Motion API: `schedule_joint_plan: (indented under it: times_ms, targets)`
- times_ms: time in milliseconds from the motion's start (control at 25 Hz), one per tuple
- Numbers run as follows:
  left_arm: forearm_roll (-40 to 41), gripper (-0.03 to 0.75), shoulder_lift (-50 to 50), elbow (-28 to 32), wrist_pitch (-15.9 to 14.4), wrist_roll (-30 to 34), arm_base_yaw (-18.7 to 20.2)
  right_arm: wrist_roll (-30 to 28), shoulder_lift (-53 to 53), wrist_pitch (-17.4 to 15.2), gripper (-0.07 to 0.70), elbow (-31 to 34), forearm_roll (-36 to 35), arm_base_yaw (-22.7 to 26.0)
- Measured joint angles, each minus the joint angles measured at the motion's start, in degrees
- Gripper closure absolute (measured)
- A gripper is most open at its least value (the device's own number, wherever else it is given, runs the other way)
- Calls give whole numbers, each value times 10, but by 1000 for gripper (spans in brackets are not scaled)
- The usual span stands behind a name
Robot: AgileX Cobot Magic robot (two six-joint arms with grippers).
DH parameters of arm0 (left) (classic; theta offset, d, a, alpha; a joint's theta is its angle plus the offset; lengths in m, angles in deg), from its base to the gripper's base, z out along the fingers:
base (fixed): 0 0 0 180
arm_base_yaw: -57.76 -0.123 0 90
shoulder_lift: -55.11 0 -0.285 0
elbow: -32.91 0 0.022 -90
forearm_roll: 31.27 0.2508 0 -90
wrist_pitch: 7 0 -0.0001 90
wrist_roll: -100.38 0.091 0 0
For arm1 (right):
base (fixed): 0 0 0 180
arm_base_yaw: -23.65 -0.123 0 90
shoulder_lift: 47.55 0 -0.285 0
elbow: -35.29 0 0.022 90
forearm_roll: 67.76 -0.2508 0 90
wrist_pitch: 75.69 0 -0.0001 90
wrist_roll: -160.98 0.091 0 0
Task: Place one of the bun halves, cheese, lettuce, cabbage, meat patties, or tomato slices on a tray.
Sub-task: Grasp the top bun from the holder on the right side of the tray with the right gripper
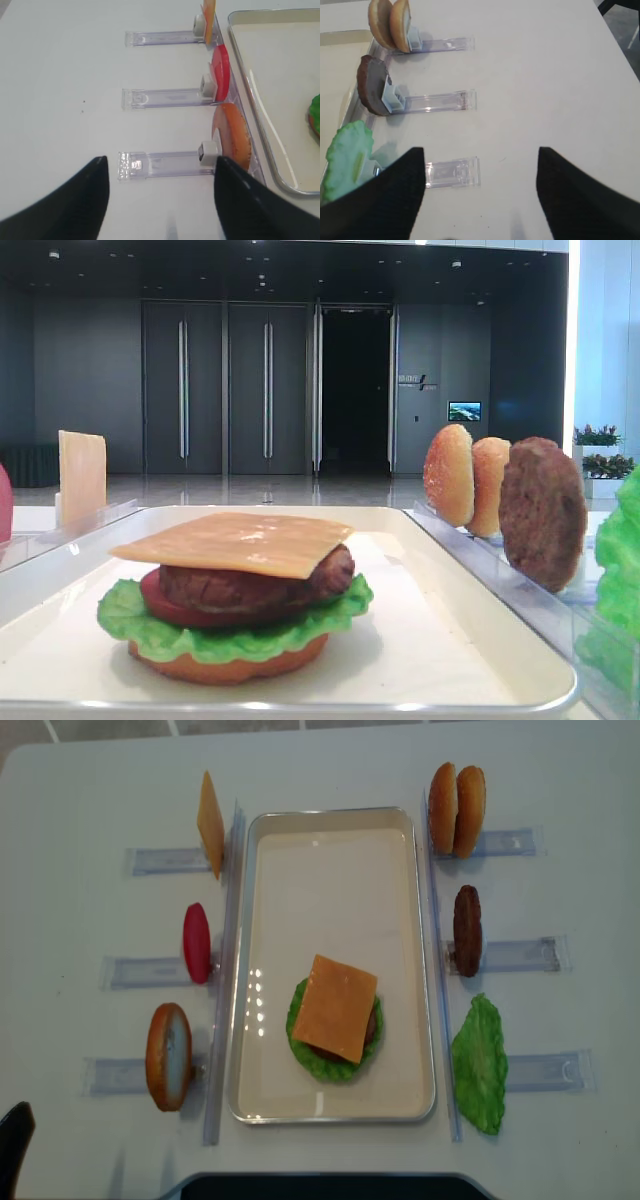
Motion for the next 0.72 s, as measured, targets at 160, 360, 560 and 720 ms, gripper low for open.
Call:
schedule_joint_plan:
  times_ms: [160, 360, 560, 720]
  targets:
    - [0, 213, 0, 0, 0, 0, 0, 0, 0, 0, 150, 0, 0, 0]
    - [0, 213, 0, 0, 0, 0, 0, 0, 0, 0, 150, 0, 0, 0]
    - [0, 213, 0, 0, 0, 0, 0, 0, 0, 0, 150, 0, 0, 0]
    - [-1, 213, 0, 0, 0, 0, 0, 0, 0, 0, 150, 0, 0, 0]
